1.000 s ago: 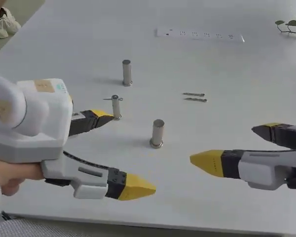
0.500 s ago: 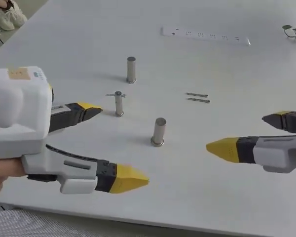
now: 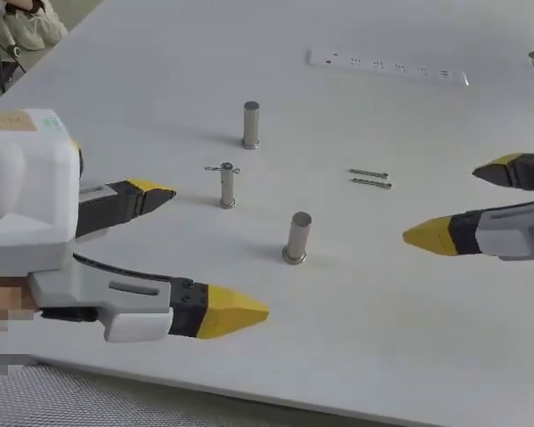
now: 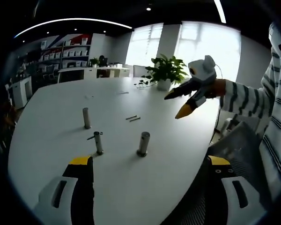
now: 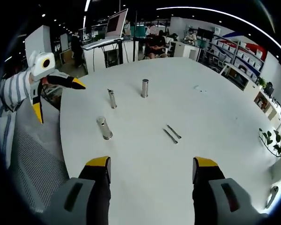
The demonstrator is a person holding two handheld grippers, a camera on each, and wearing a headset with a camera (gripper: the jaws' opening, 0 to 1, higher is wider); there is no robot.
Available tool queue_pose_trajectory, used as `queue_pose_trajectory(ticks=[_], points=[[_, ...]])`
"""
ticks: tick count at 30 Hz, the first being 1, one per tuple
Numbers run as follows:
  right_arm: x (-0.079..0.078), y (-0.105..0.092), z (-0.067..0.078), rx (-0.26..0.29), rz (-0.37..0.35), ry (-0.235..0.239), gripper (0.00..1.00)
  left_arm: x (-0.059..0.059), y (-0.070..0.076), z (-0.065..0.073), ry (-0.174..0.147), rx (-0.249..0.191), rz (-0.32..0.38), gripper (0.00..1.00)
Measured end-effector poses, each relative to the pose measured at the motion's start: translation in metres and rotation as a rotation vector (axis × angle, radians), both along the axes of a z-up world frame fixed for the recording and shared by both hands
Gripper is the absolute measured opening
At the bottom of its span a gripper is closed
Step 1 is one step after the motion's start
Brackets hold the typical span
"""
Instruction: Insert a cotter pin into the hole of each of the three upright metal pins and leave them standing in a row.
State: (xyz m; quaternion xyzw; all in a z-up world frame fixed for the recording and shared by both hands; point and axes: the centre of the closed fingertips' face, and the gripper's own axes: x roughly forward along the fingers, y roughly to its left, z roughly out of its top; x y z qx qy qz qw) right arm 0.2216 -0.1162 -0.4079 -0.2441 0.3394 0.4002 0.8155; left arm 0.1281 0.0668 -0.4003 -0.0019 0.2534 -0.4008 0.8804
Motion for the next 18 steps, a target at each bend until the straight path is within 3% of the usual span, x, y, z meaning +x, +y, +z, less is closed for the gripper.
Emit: queue_pose_trajectory(ticks=[4,8,10,12,18], points=[[0.010,0.002,-0.004,-0.041,0.050,-0.002,0.62,-0.002,-0.001,-0.001,0.004,-0.005,0.005,0.99],[0.026,-0.003,-0.007,-0.123,0.100,-0.042,0.55,-0.005,-0.003,-0.002,0.012,-0.004,0.007,0.99],[0.029,-0.004,-0.012,-0.169,0.152,-0.044,0.55,-0.005,-0.002,-0.001,0.012,-0.012,0.019,0.99],[0.027,-0.003,-0.017,-0.199,0.217,-0.025,0.48,-0.006,-0.002,0.000,0.013,-0.017,0.024,0.99],[0.042,-0.002,-0.026,-0.212,0.218,0.002,0.41,-0.009,0.003,-0.001,0.031,-0.014,0.036,0.97]])
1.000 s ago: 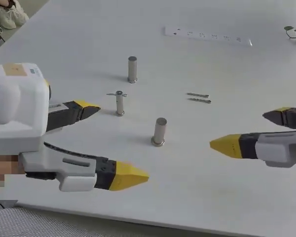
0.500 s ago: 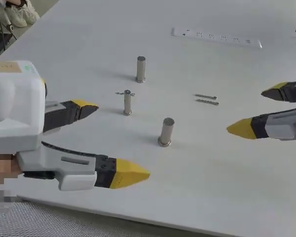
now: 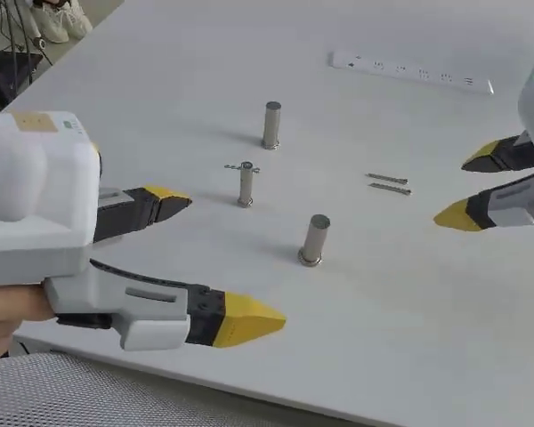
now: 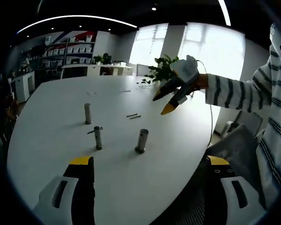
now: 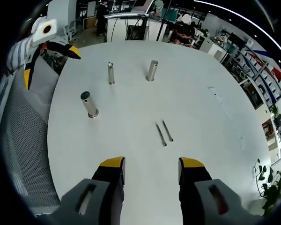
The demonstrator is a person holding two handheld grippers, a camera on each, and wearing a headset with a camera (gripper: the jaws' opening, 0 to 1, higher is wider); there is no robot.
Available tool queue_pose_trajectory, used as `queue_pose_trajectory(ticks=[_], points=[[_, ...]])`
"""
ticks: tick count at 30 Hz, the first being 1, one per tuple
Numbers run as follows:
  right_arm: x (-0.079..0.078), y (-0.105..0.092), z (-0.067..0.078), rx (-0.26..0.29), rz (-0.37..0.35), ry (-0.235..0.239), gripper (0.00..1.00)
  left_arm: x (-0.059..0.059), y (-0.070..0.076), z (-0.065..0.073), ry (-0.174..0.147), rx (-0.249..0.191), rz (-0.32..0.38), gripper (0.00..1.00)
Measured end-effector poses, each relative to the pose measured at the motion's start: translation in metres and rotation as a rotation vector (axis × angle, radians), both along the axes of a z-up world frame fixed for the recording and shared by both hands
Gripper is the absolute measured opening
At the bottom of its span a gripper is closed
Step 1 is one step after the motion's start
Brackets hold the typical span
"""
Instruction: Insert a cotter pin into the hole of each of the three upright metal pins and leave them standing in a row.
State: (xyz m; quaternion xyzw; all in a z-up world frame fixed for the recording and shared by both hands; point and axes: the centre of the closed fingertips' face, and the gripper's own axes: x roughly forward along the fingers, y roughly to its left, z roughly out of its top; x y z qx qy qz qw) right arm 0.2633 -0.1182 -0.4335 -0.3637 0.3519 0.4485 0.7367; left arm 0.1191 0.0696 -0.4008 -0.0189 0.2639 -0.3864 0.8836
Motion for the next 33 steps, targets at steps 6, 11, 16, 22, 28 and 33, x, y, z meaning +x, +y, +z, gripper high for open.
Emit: queue_pose_trajectory(ticks=[6,11,16,22,28,33], points=[[0.007,-0.001,-0.012,-0.065,0.043,0.020,0.32,-0.001,0.005,0.003,0.003,-0.026,0.020,0.97],[0.010,0.004,-0.021,-0.080,0.070,0.056,0.22,-0.001,0.009,0.003,0.005,-0.024,0.031,0.97],[0.018,0.010,-0.024,-0.089,0.085,0.064,0.21,-0.002,0.013,0.003,0.005,-0.020,0.038,0.96],[0.037,0.018,-0.026,-0.078,0.077,0.069,0.21,-0.001,0.010,0.002,0.015,-0.035,0.034,0.96],[0.053,0.020,-0.029,-0.085,0.065,0.069,0.15,-0.001,0.009,0.000,0.024,-0.041,0.037,0.95],[0.062,0.021,-0.037,-0.111,0.077,0.070,0.11,0.000,0.009,0.000,0.025,-0.045,0.042,0.95]])
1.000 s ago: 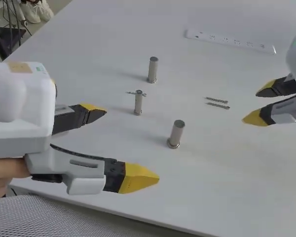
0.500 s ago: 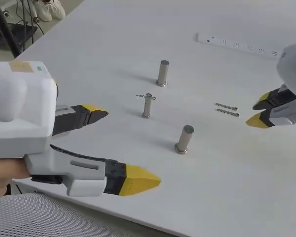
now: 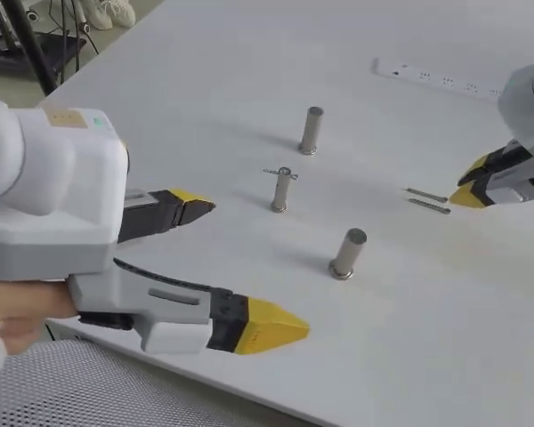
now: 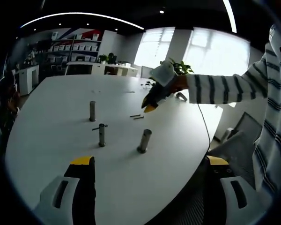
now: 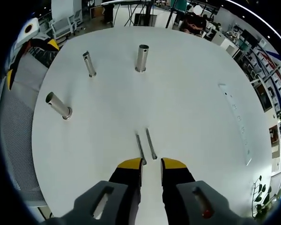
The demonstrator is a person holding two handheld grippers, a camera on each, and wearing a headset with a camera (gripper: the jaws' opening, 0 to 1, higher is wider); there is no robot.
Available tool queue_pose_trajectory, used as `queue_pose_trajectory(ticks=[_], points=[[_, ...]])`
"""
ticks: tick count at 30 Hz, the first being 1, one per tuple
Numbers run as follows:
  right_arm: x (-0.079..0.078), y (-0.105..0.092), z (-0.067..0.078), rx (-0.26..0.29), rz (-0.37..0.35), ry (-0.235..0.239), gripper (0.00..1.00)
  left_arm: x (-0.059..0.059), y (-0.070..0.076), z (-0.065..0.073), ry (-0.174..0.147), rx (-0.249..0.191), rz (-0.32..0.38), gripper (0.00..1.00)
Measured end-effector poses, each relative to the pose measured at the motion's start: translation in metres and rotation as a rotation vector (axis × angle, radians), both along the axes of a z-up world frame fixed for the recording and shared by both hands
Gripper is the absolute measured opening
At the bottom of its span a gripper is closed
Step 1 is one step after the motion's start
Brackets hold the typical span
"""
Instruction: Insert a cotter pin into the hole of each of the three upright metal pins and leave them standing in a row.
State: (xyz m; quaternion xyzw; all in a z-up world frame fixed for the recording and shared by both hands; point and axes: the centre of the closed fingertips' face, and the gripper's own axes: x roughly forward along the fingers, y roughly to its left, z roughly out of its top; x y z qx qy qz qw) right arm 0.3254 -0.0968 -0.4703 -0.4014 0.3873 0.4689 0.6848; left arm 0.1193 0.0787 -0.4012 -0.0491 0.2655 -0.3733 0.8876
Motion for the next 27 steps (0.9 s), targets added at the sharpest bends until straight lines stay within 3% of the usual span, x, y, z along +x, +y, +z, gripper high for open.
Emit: queue_pose_trajectory(ticks=[5,13,20,23,27], points=[[0.002,0.004,-0.008,-0.024,0.033,0.018,0.11,0.001,0.000,0.000,0.003,-0.014,0.007,0.95],[0.020,0.004,-0.024,-0.063,0.039,0.024,0.11,0.004,0.000,0.000,0.003,-0.023,0.019,0.94],[0.022,0.002,-0.031,-0.106,0.049,0.026,0.09,0.006,0.001,-0.001,0.006,-0.024,0.031,0.93],[0.019,0.004,-0.030,-0.093,0.053,0.052,0.01,0.006,0.002,-0.001,0.007,-0.030,0.036,0.93],[0.014,0.005,-0.030,-0.096,0.065,0.080,0.00,0.007,0.003,-0.003,0.011,-0.028,0.041,0.93]])
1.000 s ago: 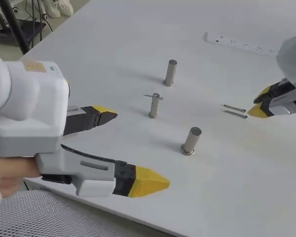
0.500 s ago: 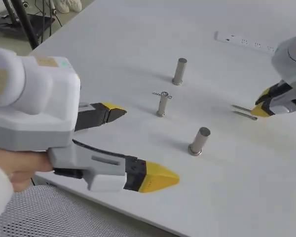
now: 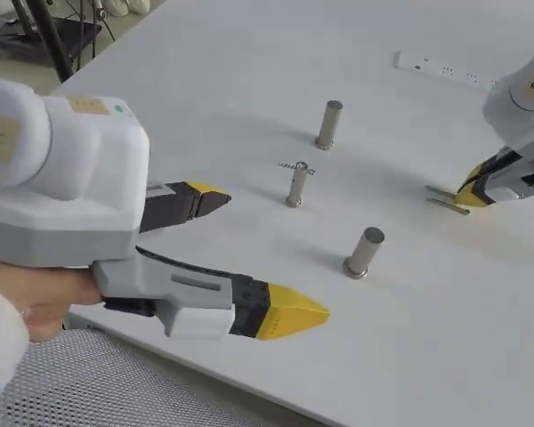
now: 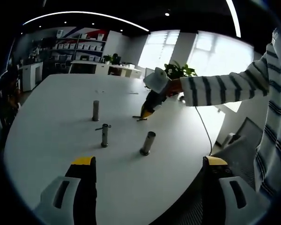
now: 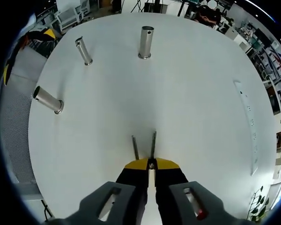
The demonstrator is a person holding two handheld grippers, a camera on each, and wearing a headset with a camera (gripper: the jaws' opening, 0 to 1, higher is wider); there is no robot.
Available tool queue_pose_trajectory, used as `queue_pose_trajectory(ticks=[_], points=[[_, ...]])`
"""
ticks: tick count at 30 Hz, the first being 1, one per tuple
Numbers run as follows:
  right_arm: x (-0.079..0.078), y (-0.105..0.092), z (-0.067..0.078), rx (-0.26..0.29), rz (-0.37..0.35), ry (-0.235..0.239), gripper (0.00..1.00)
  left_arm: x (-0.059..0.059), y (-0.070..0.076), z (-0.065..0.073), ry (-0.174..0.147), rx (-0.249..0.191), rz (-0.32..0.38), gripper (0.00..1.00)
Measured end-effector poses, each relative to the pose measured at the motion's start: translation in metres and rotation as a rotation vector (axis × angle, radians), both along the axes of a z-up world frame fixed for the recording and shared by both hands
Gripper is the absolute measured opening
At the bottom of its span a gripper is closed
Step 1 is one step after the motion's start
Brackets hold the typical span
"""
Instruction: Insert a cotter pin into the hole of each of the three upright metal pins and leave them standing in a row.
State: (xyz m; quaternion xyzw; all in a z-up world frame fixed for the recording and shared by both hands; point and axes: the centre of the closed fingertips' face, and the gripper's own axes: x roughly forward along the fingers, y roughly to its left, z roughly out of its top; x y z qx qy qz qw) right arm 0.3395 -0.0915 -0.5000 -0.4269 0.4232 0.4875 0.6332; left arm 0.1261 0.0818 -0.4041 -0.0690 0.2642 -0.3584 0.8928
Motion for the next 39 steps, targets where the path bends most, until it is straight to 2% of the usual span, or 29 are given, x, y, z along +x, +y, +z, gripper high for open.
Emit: queue_pose_trajectory(ticks=[4,7,14,16,17,19,24,29,33,38,39], points=[[-0.001,0.000,0.000,-0.015,0.009,0.023,0.00,0.001,0.002,0.001,0.005,-0.006,0.007,0.92],[0.000,0.001,0.001,-0.024,0.014,0.046,0.00,0.004,0.005,0.004,-0.004,-0.008,0.022,0.92],[0.001,0.001,0.001,-0.043,-0.047,0.164,0.00,0.007,0.010,0.005,-0.004,-0.001,0.033,0.91],[0.000,0.001,0.000,-0.056,-0.036,0.187,0.00,0.007,0.011,0.004,-0.001,-0.001,0.038,0.91],[0.005,0.001,-0.001,-0.063,-0.035,0.190,0.00,0.007,0.011,0.004,0.001,-0.001,0.040,0.91],[0.006,0.001,-0.002,-0.094,-0.032,0.198,0.00,0.008,0.012,0.003,0.004,0.000,0.042,0.90],[0.005,0.000,-0.006,-0.251,0.050,0.197,0.00,0.008,0.012,0.005,0.008,-0.012,0.052,0.89],[0.003,0.001,-0.007,-0.315,0.095,0.215,0.00,0.010,0.014,0.007,0.003,-0.006,0.067,0.89],[0.004,0.001,-0.007,-0.336,0.061,0.226,0.00,0.010,0.014,0.008,0.003,-0.014,0.075,0.87],[0.003,-0.001,-0.006,-0.322,-0.080,0.267,0.00,0.010,0.016,0.008,0.002,-0.019,0.085,0.85],[0.005,-0.001,-0.007,-0.323,-0.071,0.265,0.00,0.010,0.017,0.008,0.003,-0.020,0.087,0.85]])
